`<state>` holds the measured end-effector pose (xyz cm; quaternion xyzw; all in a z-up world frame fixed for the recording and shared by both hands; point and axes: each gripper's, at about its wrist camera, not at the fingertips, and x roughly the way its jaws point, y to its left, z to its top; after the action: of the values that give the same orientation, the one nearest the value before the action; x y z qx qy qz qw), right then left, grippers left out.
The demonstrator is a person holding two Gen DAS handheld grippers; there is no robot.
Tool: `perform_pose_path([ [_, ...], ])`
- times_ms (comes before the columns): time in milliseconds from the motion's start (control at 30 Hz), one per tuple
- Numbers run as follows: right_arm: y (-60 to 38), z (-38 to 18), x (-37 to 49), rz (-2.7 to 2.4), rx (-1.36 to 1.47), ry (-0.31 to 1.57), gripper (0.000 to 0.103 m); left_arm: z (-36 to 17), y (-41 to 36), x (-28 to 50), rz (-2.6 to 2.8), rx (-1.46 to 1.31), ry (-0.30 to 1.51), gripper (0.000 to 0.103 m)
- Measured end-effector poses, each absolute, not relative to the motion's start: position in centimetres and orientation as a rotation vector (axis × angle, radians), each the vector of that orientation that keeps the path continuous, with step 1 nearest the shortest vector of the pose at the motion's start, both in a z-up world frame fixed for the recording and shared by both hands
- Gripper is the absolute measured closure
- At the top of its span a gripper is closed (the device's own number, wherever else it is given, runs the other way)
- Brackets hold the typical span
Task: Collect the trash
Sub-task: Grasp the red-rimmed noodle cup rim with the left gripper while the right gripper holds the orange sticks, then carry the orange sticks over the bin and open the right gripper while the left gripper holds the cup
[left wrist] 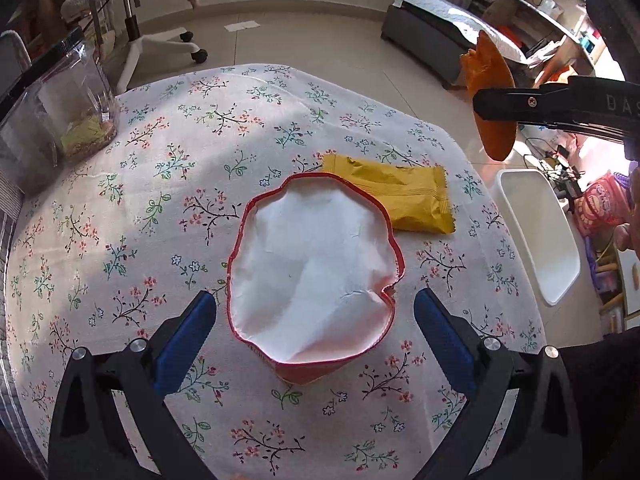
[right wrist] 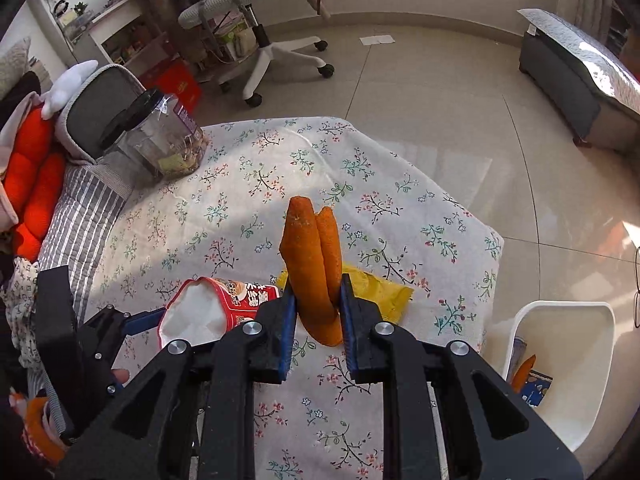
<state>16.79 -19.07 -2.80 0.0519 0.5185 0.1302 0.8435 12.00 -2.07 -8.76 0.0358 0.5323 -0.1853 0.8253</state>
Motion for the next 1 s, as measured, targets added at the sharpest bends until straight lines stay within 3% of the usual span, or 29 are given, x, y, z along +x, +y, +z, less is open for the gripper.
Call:
perform_pose_path([
  [167, -18.8, -3.4, 16.8, 0.288, 0.110, 1.099, 0.084, -9.7, -2.7, 13.0, -0.345, 0.120, 1.119, 0.007],
  [233, -18.6, -3.5, 16.7, 0.293, 0.105, 1.098, 0.084, -9.5, -1.7, 13.5, -0.335, 0.061, 1.113, 0.023],
  [267, -18.6, -3.4, 16.7, 0.297, 0.104, 1.096, 0.084, -9.3, -1.0, 13.9, -0.332, 0.015, 1.121, 0.025],
  [700, -16.9, -2.8, 15.6, 0.324, 0.100, 1.051, 0.084, -3.3, 9.8, 14.8, -0.083, -0.292, 0.912, 0.026],
  [1000, -15.9, -0.7, 13.7, 0.298, 0.070, 0.933, 0.084, -0.2, 11.7, 12.4, 0.054, -0.246, 0.738, 0.026],
])
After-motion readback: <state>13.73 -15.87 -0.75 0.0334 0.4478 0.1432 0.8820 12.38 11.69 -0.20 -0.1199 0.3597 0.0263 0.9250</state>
